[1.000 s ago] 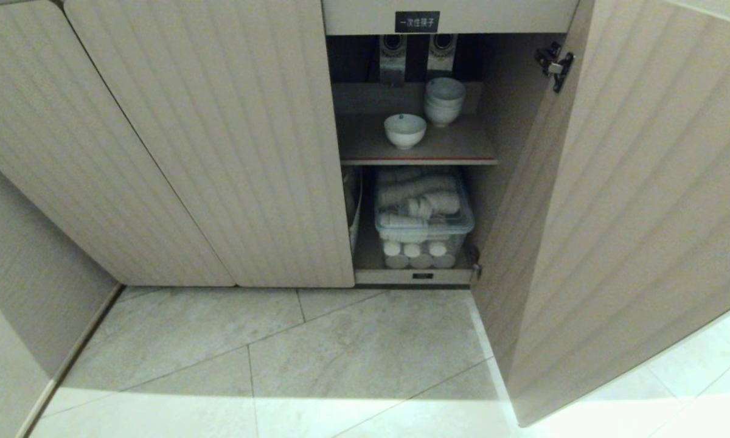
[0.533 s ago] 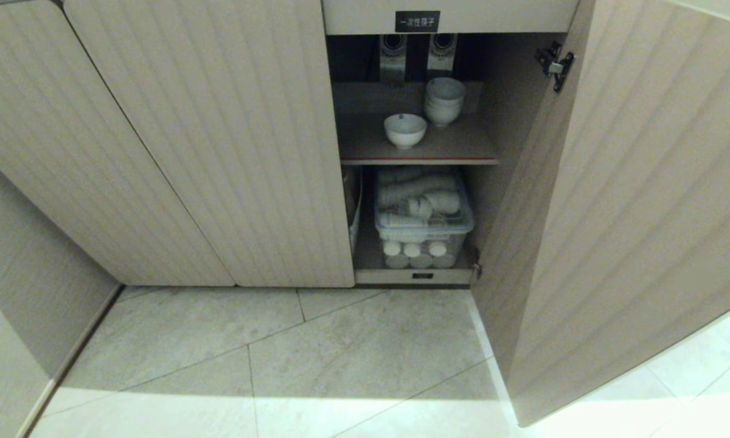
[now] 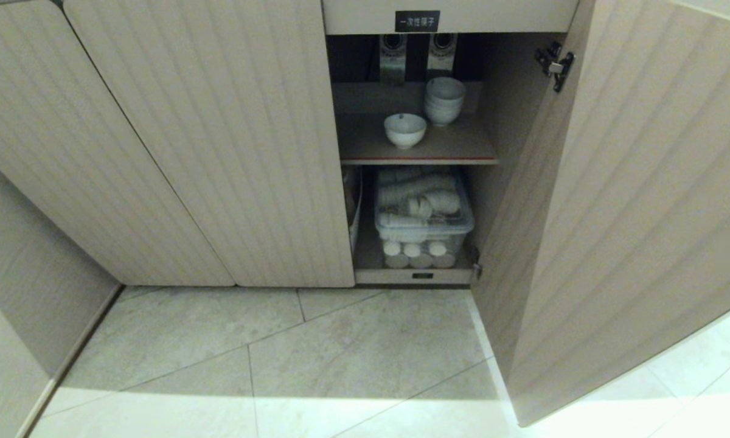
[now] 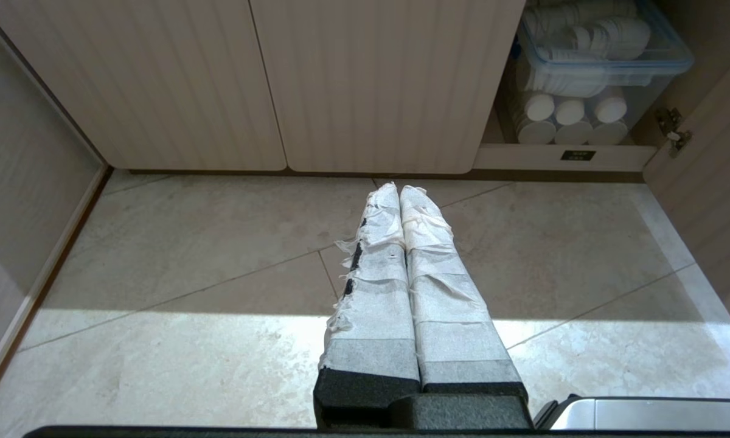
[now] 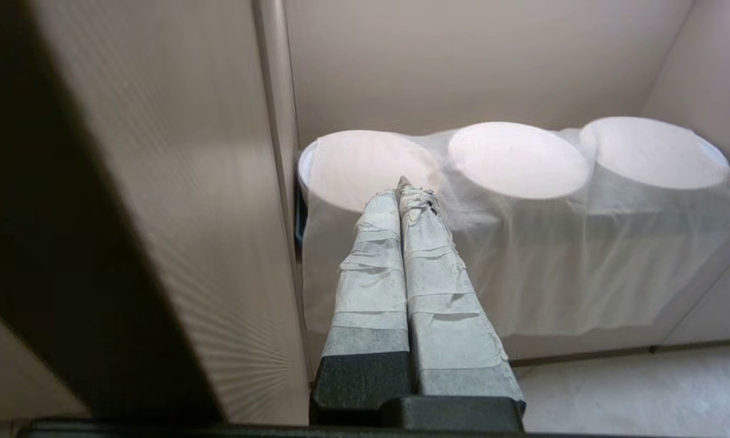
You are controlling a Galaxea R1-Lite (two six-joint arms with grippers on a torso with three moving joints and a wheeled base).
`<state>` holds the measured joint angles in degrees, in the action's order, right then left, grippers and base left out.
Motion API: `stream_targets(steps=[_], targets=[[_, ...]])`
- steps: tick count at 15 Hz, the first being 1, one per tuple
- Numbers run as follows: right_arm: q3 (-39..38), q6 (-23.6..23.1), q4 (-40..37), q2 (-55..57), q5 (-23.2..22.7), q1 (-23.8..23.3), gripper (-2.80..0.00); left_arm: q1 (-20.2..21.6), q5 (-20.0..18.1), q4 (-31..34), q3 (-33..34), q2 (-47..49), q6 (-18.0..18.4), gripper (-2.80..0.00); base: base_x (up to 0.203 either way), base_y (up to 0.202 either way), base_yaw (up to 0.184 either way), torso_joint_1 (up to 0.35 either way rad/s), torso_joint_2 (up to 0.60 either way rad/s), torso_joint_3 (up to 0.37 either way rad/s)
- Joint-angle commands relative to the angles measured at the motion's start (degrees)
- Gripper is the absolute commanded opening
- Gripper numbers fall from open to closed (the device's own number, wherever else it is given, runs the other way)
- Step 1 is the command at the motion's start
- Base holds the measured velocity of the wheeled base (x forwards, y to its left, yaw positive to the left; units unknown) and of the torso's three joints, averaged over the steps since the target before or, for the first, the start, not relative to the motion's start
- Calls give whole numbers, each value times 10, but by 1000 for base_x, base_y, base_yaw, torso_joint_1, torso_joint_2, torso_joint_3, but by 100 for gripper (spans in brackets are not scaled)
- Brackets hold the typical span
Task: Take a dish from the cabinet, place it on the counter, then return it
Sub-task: Close the cabinet door
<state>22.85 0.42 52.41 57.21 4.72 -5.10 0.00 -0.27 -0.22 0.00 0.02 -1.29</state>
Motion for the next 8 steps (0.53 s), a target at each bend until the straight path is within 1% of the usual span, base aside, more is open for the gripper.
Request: stream_targets(steps=[1,3,5,8], targets=[[0,3,39,46,0,0,-280,0,0,0,0,0,0,-280,0,0,0,0,0,0],[0,11,65,59,0,0,-280,0,0,0,0,0,0,-280,0,0,0,0,0,0],[-3,12,67,57,-1,0,-280,0,0,0,0,0,0,-280,0,0,0,0,0,0],[-6,31,66,50,-2,0,-280,0,0,0,0,0,0,-280,0,0,0,0,0,0]])
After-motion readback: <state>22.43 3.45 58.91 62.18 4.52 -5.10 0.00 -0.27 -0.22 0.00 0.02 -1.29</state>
